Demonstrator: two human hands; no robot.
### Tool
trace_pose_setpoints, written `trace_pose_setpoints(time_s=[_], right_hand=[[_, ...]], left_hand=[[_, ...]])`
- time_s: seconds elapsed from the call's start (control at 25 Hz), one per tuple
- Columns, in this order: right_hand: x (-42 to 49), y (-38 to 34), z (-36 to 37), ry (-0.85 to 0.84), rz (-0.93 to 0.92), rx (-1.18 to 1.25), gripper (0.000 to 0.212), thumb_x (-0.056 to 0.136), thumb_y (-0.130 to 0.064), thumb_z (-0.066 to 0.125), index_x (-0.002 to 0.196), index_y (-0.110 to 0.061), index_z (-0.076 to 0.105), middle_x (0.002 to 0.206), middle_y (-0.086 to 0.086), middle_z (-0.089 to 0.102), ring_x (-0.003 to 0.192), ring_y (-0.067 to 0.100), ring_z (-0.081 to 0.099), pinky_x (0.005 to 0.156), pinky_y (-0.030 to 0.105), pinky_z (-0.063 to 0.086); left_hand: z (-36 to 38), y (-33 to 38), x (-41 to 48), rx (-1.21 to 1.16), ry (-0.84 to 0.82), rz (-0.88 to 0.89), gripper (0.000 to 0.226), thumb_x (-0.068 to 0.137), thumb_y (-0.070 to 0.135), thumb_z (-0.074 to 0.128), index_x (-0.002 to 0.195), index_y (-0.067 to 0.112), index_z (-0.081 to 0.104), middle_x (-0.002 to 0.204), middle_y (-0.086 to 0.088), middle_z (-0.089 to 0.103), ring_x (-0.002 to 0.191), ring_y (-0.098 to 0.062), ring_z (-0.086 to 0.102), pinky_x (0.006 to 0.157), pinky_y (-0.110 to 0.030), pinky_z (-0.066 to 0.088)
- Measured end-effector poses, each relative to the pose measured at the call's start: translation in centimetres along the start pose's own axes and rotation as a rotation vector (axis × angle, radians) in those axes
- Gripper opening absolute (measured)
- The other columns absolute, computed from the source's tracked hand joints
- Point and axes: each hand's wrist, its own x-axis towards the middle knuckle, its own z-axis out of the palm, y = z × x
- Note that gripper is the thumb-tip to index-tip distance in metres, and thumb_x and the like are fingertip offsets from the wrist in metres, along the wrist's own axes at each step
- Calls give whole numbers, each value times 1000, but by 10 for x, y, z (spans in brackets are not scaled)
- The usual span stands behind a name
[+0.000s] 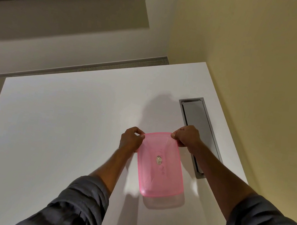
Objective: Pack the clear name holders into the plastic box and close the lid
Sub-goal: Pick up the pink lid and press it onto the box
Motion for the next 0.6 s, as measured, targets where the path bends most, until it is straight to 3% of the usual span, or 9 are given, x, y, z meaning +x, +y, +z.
trace_pose_setpoints(time_s=[0.08, 0.16, 0.28, 0.44, 0.6], right_hand=[[0, 4, -2, -23, 25, 35, 15, 85, -1, 85, 96, 8, 82, 97, 28, 82, 79, 36, 79, 84, 52, 70], [-3, 7, 1, -17, 15, 54, 14, 87, -3, 84, 97, 8, 81, 100, 27, 81, 89, 41, 81, 86, 52, 69], [-25, 15, 3, 19, -25, 110, 17, 90, -6, 84, 98, 8, 80, 101, 27, 80, 100, 45, 80, 88, 54, 68], [-33, 30, 3, -6, -31, 102, 37, 93, -26, 85, 99, 9, 75, 103, 29, 79, 81, 37, 75, 86, 55, 69], [-60, 67, -3, -114, -15, 82, 35, 88, -29, 89, 102, -1, 73, 100, 20, 81, 90, 36, 79, 84, 49, 68]], left_hand=[[2, -3, -2, -30, 7, -2, 6, 97, 21, 73, 99, 20, 79, 114, -11, 78, 83, -27, 71, 76, -42, 67], [4, -6, -5, -49, 20, -4, 8, 97, 23, 74, 102, 23, 80, 117, -8, 78, 103, -30, 75, 92, -50, 66], [1, -13, -24, -90, 39, 32, 15, 98, 26, 75, 112, 22, 81, 120, -7, 77, 113, -31, 73, 100, -52, 62], [1, -34, -34, -241, 51, -44, 30, 98, 37, 78, 114, 12, 75, 113, -12, 77, 97, -40, 79, 91, -54, 66], [5, -81, -63, -332, -45, -136, 32, 95, 35, 82, 109, 7, 73, 100, -21, 79, 72, -32, 74, 66, -41, 66]])
